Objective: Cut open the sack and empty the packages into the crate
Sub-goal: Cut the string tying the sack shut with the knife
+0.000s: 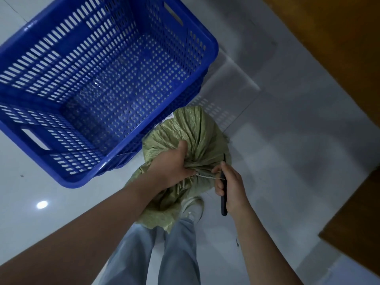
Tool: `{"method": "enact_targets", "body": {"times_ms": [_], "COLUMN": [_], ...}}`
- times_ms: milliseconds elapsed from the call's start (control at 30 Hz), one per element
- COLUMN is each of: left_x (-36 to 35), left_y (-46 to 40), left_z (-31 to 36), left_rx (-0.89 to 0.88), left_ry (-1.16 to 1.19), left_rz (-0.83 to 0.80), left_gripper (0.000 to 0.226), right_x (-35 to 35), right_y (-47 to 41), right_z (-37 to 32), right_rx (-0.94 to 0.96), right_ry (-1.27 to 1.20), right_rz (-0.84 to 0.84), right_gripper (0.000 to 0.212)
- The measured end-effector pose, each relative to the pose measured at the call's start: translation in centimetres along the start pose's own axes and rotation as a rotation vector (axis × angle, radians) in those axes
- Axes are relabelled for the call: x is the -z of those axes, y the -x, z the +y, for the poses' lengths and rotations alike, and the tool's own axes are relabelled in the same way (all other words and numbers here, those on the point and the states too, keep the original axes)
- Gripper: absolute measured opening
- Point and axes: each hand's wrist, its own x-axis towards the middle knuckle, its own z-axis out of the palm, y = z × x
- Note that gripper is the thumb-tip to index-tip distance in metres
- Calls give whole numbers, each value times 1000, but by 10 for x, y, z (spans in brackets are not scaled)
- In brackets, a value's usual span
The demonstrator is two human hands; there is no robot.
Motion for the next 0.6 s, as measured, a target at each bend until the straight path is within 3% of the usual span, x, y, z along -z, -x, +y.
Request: {"method": "enact_targets", "body": {"times_ms": [133, 200, 333, 467, 600], "left_x": [10, 13, 18, 10, 5], "left_y": [10, 11, 7, 0, 10], "left_z": [30, 40, 39, 31, 27], "left_rx": [-53, 4, 161, 81, 71], "left_ry": [-422, -489, -417, -405, -118], "left_rz": [75, 40, -108, -133, -171], "left_gripper": [39, 36, 31, 25, 38], "right_x": [10, 12, 11, 5, 5], "right_y": [6, 8, 8, 9, 17], "right_z": [-2, -4, -9, -11, -10], "right_rx": [23, 36, 31, 20, -23], "right_ry": [39, 56, 93, 86, 72], "right_rz": [74, 137, 261, 317, 377], "right_gripper": [34, 32, 32, 32, 30]}}
